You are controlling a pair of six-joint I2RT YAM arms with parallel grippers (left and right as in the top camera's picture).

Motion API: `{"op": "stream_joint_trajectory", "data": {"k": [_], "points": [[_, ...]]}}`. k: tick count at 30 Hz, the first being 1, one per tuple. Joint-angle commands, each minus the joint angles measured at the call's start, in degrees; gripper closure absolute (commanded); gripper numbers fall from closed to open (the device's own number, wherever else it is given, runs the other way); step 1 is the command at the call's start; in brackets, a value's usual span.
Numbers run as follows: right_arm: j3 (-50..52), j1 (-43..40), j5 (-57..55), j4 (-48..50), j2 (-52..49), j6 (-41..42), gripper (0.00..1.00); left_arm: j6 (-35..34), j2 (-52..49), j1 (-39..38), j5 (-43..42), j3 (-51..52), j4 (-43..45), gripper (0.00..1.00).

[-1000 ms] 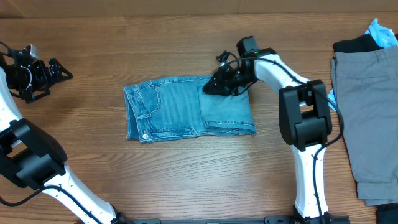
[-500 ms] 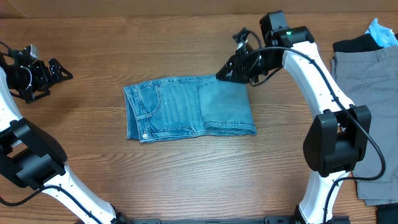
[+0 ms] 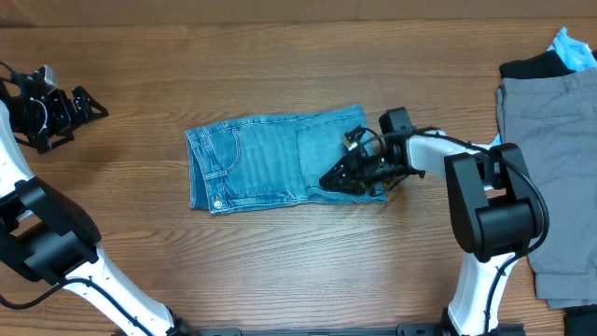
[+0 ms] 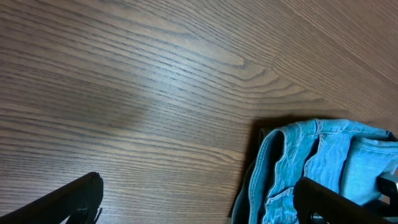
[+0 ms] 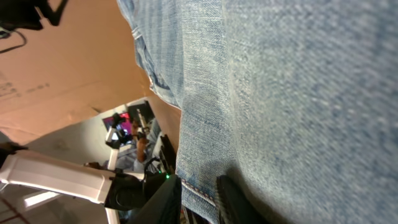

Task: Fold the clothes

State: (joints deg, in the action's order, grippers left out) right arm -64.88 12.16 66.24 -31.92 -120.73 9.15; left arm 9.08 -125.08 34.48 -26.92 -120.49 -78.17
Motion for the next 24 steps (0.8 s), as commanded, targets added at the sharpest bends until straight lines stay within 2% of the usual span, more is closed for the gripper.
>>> {"op": "stream_joint_trajectory", "data": {"k": [1,9,13,14,15,17,18,21,24], "points": [[2.9,-1.4,-2.2,2.4,-0.2,7.2,0.82,-0.3,-0.7,-0.4,0.1,-1.1,0.2,0.0],[-3.3,-3.4,-2.8,4.3,3.8,7.2,0.87,-0.5,-0.7,-0.4,1.3,-1.1,-0.6,0.0],[-9.3,-3.6,-15.7,-1.6,11.8,7.2,0.83,-2.3,-0.7,-0.4,3.1,-1.1,-1.8,0.0],[-11.2,-3.6,-20.9,-4.2,13.8,7.2,0.77,-2.3,-0.7,-0.4,3.1,-1.1,-2.0,0.0],[-13.2,-3.6,-26.9,-7.1,15.6,7.3,0.62,-2.3,-0.7,-0.4,3.1,-1.1,-2.2,0.0],[-16.9,-3.6,-37.9,-12.3,18.1,7.5,0.07,-2.2,-0.7,-0.4,3.1,-1.1,-3.2,0.0],[-18.9,-3.6,-43.7,-15.0,19.2,7.7,0.0,-1.9,-0.7,-0.4,3.1,-1.1,-3.6,0.0],[-23.3,-4.3,-54.9,-20.0,20.6,7.7,0.0,-1.9,-0.8,-0.7,2.9,-0.9,-4.7,0.0],[-26.0,-6.4,-59.2,-21.3,20.7,7.7,0.0,-1.9,-0.9,-1.5,2.5,1.0,-5.9,0.0]]}}
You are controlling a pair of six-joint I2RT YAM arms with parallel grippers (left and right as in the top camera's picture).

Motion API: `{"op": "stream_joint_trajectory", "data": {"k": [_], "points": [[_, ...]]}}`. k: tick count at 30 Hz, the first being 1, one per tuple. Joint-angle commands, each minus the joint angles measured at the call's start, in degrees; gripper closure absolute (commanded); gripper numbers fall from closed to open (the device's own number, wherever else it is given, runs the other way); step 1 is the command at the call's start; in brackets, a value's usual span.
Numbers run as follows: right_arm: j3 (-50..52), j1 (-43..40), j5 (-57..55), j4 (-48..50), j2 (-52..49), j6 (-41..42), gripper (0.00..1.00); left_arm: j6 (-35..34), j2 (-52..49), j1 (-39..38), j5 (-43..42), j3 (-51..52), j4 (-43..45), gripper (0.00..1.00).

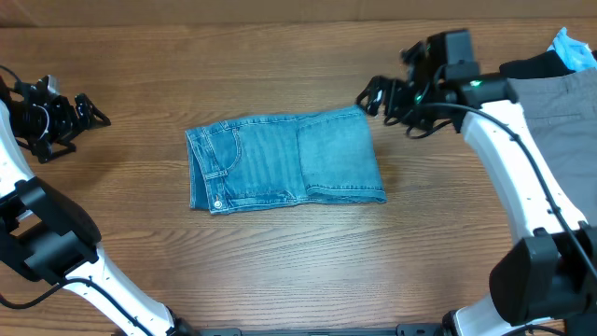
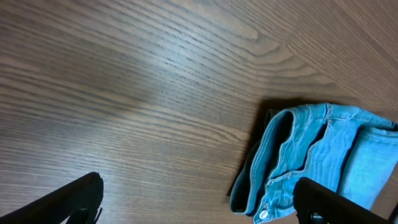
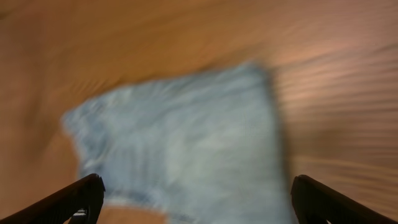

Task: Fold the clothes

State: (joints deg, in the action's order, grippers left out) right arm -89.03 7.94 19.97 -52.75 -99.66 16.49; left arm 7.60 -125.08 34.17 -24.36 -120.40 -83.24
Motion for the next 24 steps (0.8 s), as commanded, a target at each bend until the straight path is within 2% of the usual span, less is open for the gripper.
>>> {"op": "stream_joint_trajectory", "data": {"k": [1,6,11,16,21,24], "points": [[-2.2,-3.5,-12.9,0.1,-0.3,0.6,0.0,-0.3,-0.9,-1.6,-1.0,2.1,-1.2,0.0],[-2.2,-11.7,-12.9,3.5,-0.3,6.1,0.0,0.3,-0.9,-5.7,-7.2,10.5,1.8,0.0],[-2.2,-20.0,-12.9,5.0,-0.3,6.1,0.0,-0.1,-0.9,-12.7,-10.3,21.7,11.6,0.0],[-2.2,-24.7,-12.9,4.4,-0.3,6.1,0.0,-3.0,-0.9,-17.9,-10.3,24.4,15.8,0.0],[-2.2,-26.3,-12.9,4.5,-0.3,6.1,0.0,-2.9,-0.9,-22.1,-7.3,24.7,17.6,0.0],[-2.2,-26.3,-12.9,4.4,-0.3,6.1,0.0,-4.5,-0.9,-24.0,0.4,25.4,17.7,0.0]]}}
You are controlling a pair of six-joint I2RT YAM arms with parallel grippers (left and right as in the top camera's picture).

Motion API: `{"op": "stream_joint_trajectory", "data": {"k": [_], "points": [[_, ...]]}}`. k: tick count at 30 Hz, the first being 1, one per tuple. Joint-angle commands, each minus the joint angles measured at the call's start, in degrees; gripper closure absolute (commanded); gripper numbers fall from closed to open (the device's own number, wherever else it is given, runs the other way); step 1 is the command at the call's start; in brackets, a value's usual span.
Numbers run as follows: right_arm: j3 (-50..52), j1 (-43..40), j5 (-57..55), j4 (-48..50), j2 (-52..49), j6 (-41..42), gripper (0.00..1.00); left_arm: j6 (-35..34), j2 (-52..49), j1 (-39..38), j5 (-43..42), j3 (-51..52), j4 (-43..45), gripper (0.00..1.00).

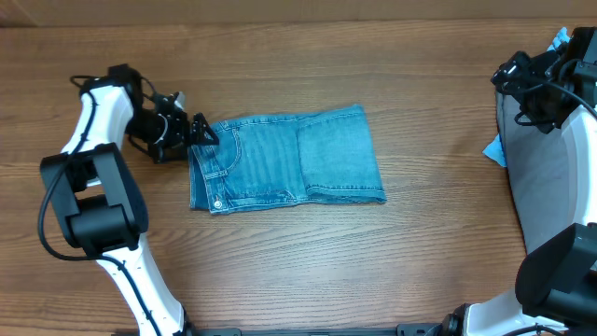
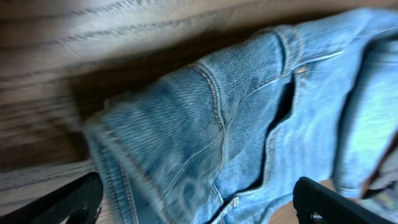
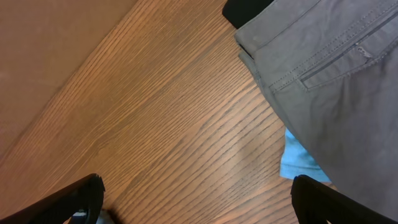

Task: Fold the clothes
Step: 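Reach the left gripper to the jeans' left waistband end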

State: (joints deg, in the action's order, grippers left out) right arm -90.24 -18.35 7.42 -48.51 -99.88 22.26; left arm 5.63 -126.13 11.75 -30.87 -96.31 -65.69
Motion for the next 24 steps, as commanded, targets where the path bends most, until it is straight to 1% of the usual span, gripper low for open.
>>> {"op": "stream_joint_trajectory", "data": {"k": [1,5,10,11,15,17,20,24], "points": [[-1.0,0.0,-0.3,0.2,-0.1,0.3,0.0,-3.7,0.2,-1.9,9.9,1.6,0.2,0.0],[-1.0,0.0,-0.3,0.2,-0.1,0.3,0.0,-7.5,0.2,-2.0,16.2,2.4,0.5,0.0],[-1.0,0.0,-0.3,0.2,-0.1,0.3,0.0,-7.5,0.2,0.4,17.2,2.5,1.3,0.0],[-1.0,0.0,-0.3,0.2,-0.1,0.3,0.0,-7.0,0.1,1.0,16.5,3.0,1.4,0.0],[-1.0,0.0,-0.3,0.2,-0.1,0.3,0.0,-1.7,0.1,1.8,6.3,7.9,4.5,0.0],[-1.0,0.0,-0.3,0.2,-0.1,0.3,0.0,-0.9,0.1,1.6,2.9,10.3,6.3,0.0],[-1.0,0.0,-0.3,0.2,-0.1,0.3,0.0,-0.9,0.1,0.9,-0.1,13.3,8.5,0.0],[-1.0,0.0,-0.3,0.2,-0.1,0.3,0.0,-0.9,0.1,-0.2,-0.7,17.0,9.8,0.0]]}}
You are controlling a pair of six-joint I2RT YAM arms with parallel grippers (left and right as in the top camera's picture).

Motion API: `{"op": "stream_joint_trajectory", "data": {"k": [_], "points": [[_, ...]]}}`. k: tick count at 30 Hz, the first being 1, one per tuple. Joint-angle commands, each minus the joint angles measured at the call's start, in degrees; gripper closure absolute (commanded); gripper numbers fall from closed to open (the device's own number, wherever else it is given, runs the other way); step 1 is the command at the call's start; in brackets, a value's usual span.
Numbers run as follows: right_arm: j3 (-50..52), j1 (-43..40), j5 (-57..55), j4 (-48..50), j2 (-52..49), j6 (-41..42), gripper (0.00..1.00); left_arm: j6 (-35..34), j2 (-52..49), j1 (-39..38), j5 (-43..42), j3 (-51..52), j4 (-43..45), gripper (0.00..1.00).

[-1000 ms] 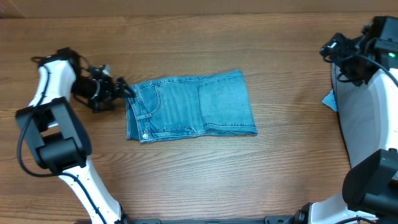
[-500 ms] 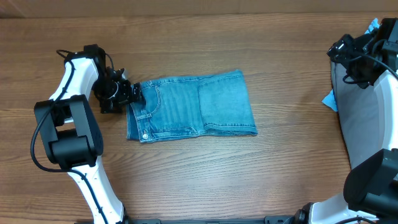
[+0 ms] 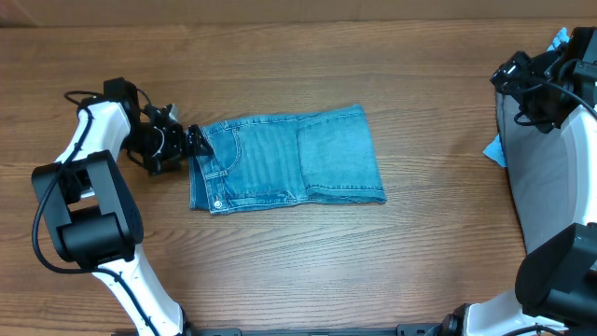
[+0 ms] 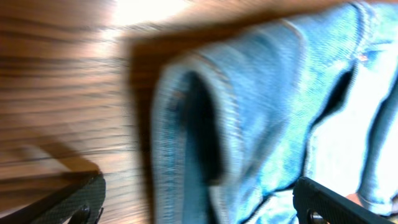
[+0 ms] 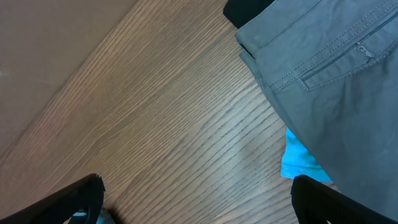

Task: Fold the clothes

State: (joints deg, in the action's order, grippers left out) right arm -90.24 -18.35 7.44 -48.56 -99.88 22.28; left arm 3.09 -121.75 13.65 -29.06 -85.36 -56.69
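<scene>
Folded blue denim shorts [image 3: 284,161] lie flat in the middle of the table, waistband to the left. My left gripper [image 3: 191,140] is open and low at the waistband's left edge. In the left wrist view the folded denim edge [image 4: 186,124] fills the space ahead of the left gripper [image 4: 199,205], blurred, with nothing clamped. My right gripper [image 3: 522,79] hovers open at the far right by the grey shorts [image 3: 550,168]. In its own view the right gripper [image 5: 196,202] has only bare wood between its fingers.
The grey shorts [image 5: 329,68] lie along the right table edge, over a bright blue cloth [image 5: 298,163] and beside a black garment [image 5: 249,9]. Wooden table [image 3: 280,271] stretches in front of the denim.
My left gripper has shifted slightly left and down along the waistband edge, and its camera now looks at the folded edge from closer in. The right arm has not moved.
My right gripper was low on the right end of the folded denim while the left was far left. Then the right was open, up and right of the shorts. Then it was by the grey pile with the left at the waistband, where it remains.
</scene>
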Motion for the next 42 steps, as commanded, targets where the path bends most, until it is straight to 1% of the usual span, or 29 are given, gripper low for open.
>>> {"op": "stream_joint_trajectory", "data": {"k": [1,7,8,11,13,14,16,18,20,21,24,26,29,34,39,42], "points": [[-1.0,0.0,-0.3,0.3,-0.1,0.3,0.0,1.6,-4.2,-2.4,-2.6,7.2,1.4,0.0],[-1.0,0.0,-0.3,0.3,-0.1,0.3,0.0,-0.3,-4.2,-4.0,-2.4,11.6,5.0,0.0],[-1.0,0.0,-0.3,0.3,-0.1,0.3,0.0,-0.6,-4.2,-4.0,-2.3,11.8,5.4,0.02],[-1.0,0.0,-0.3,0.3,-0.1,0.3,0.0,-2.1,-4.2,-3.9,-2.3,11.8,6.5,0.21],[-1.0,0.0,-0.3,0.3,-0.1,0.3,0.0,-2.8,-4.2,-3.7,-2.1,11.7,6.9,0.5],[-1.0,0.0,-0.3,0.3,-0.1,0.3,0.0,-3.6,-4.2,-3.5,-2.0,11.7,7.1,0.58],[-1.0,0.0,-0.3,0.3,-0.1,0.3,0.0,-4.0,-4.2,-3.5,-2.0,11.7,7.1,0.63],[-1.0,0.0,-0.3,0.3,-0.1,0.3,0.0,-4.0,-4.2,-3.4,-1.3,11.7,7.1,0.76],[-1.0,0.0,-0.3,0.3,-0.1,0.3,0.0,-4.7,-4.2,-3.4,1.2,11.5,7.0,0.92],[-1.0,0.0,-0.3,0.3,-0.1,0.3,0.0,-6.2,-4.2,-3.3,3.6,11.2,6.5,0.96],[-1.0,0.0,-0.3,0.3,-0.1,0.3,0.0,-11.2,-4.2,-2.4,11.8,8.7,2.8,0.96],[-1.0,0.0,-0.3,0.3,-0.1,0.3,0.0,-14.0,-4.2,-1.5,17.3,5.3,-1.6,0.96],[-1.0,0.0,-0.3,0.3,-0.1,0.3,0.0,-17.2,-4.1,0.7,23.9,-3.2,-9.9,0.96],[-1.0,0.0,-0.4,0.3,-0.1,0.3,0.0,-17.3,-4.1,2.2,27.8,-15.9,-18.0,0.96],[-1.0,0.0,-0.3,0.3,-0.1,0.3,0.0,-17.6,-4.1,1.2,28.0,-27.2,-26.0,0.96],[-1.0,0.0,-0.3,0.3,-0.1,0.3,0.0,-18.6,-4.1,-0.4,28.0,-32.2,-30.8,0.96]]}}
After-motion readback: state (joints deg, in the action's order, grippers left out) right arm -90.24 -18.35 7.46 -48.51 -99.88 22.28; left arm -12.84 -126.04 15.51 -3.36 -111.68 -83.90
